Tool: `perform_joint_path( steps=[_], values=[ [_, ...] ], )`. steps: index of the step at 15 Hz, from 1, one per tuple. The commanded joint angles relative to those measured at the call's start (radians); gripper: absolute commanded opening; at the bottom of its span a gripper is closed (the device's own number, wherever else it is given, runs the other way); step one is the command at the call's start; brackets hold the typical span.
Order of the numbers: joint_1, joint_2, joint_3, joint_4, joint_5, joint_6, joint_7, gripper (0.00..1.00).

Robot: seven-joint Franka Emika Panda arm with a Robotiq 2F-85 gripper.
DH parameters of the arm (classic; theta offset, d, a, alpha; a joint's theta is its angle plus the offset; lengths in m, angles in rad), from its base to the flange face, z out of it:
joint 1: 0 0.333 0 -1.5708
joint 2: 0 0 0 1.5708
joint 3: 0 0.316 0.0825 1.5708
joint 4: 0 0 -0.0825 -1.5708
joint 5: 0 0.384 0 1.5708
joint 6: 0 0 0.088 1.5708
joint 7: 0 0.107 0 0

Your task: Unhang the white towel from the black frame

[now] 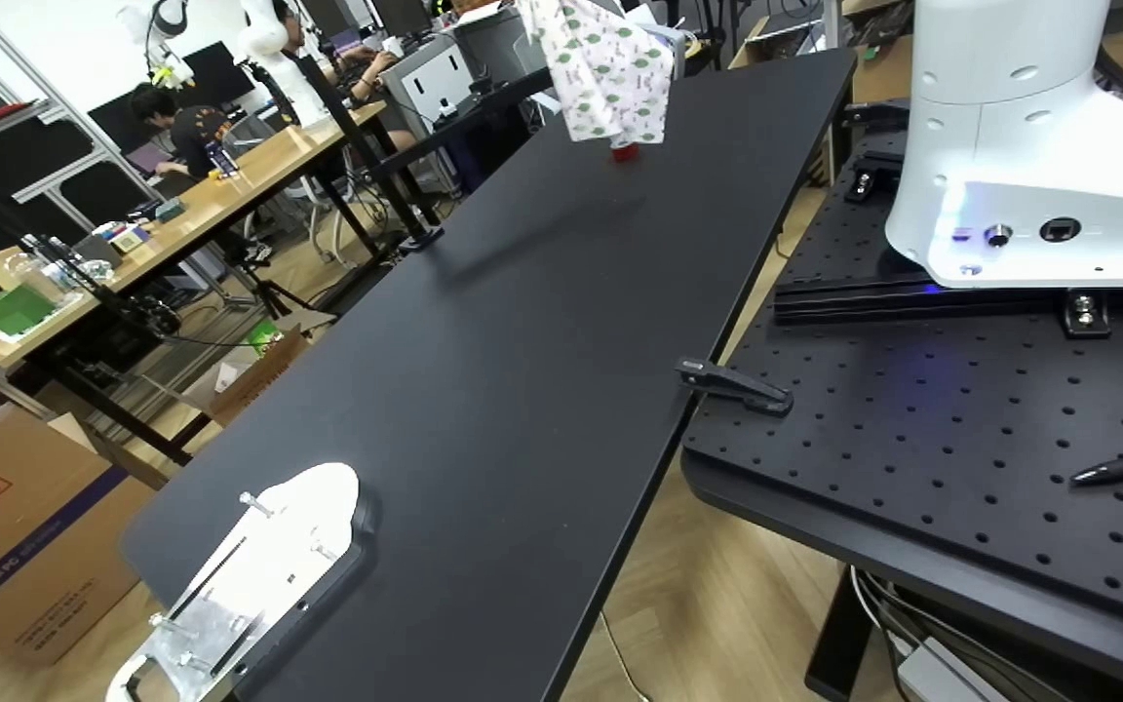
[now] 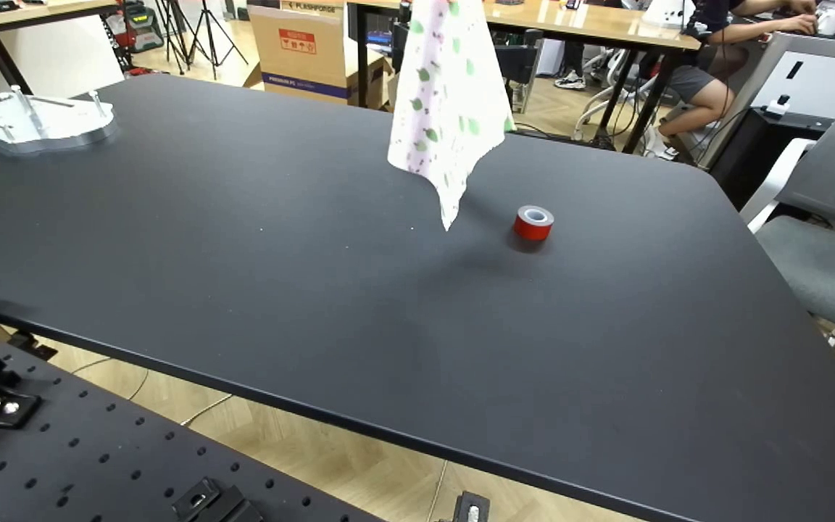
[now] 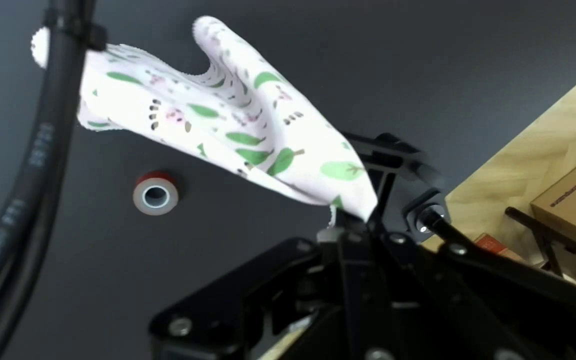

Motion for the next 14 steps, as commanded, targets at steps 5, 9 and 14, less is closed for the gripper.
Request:
perform_joint_path(
  steps=[5,9,14],
  values=[
    [0.132,-0.125,0.135,-0.065,-0.021,-0.006,0.037,0.0],
    [0.182,-0.052,0.213,-0.074,-0.058,0.131,0.1,0.0],
    [0.187,0.078,0.266,-0.077,-0.265,0.343,0.23,0.16]
  ],
)
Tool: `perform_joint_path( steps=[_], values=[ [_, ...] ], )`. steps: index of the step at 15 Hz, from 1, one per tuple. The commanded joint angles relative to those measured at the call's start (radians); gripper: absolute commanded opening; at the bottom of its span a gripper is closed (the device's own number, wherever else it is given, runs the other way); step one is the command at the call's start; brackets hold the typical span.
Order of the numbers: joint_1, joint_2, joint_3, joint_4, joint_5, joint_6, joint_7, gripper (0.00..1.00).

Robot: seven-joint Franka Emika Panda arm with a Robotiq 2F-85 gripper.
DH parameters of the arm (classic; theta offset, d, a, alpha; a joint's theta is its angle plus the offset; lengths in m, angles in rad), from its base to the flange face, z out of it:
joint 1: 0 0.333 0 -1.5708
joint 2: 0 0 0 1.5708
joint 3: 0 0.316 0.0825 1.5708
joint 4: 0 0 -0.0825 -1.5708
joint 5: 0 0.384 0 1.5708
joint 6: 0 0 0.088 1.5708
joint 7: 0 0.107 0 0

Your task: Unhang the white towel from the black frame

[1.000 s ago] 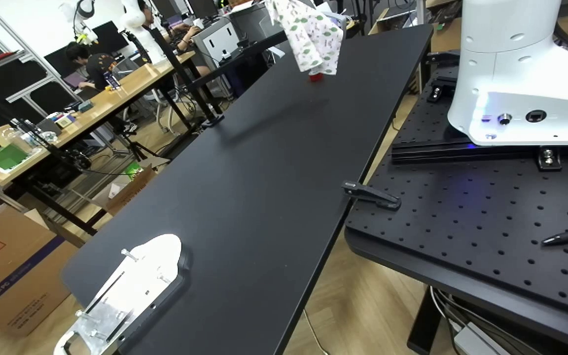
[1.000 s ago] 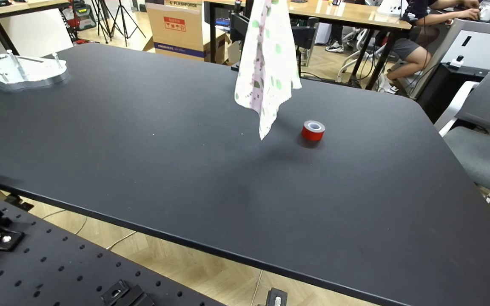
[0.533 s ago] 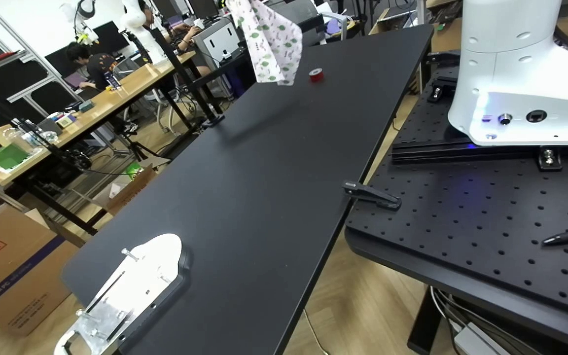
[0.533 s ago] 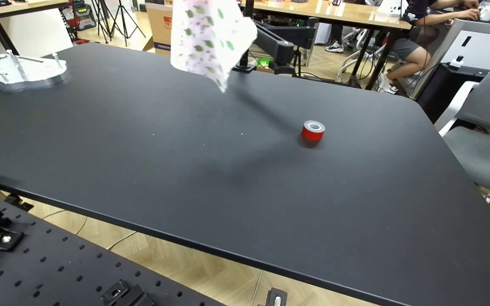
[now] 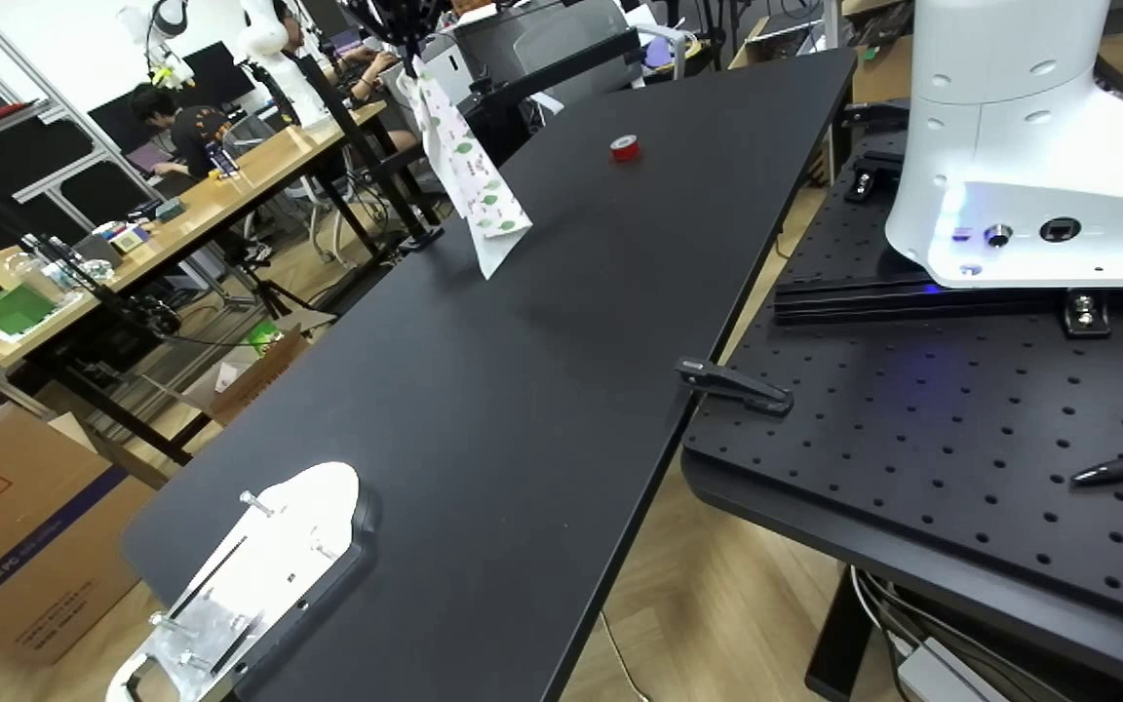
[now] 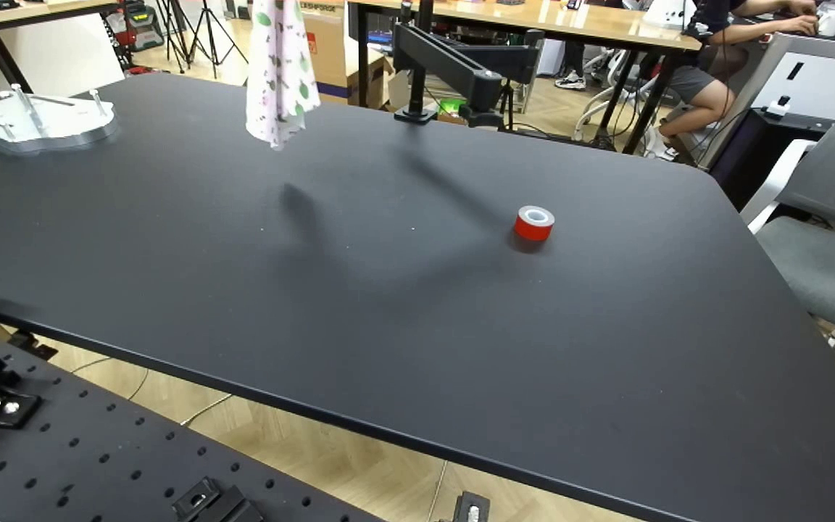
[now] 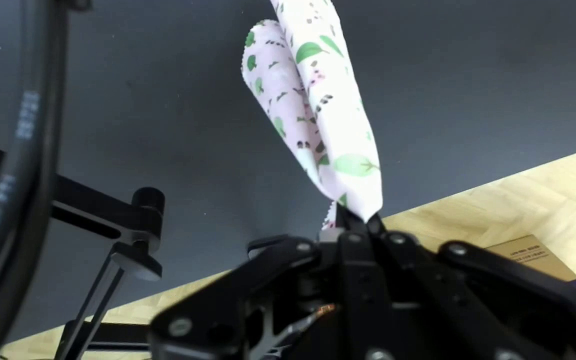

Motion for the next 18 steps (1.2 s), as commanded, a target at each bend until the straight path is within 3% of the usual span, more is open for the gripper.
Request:
perform_joint_path(
  steps=[1,5,11,12,15,18],
  values=[
    [0.0,0.085,0.011,0.016,-0.16,0.072,0.13,0.27],
    [0.018,0.141,-0.003,0.025,-0.265,0.057,0.197,0.54],
    [0.042,0.14,0.003,0.029,-0.149,-0.024,0.125,0.94],
    [0.041,0.15,-0.005,0.01,-0.182,0.022,0.135,0.75],
    [0.048,0.149,-0.003,0.016,-0.158,0.004,0.126,0.93],
    [0.048,0.149,-0.003,0.017,-0.158,0.001,0.126,0.94]
  ],
)
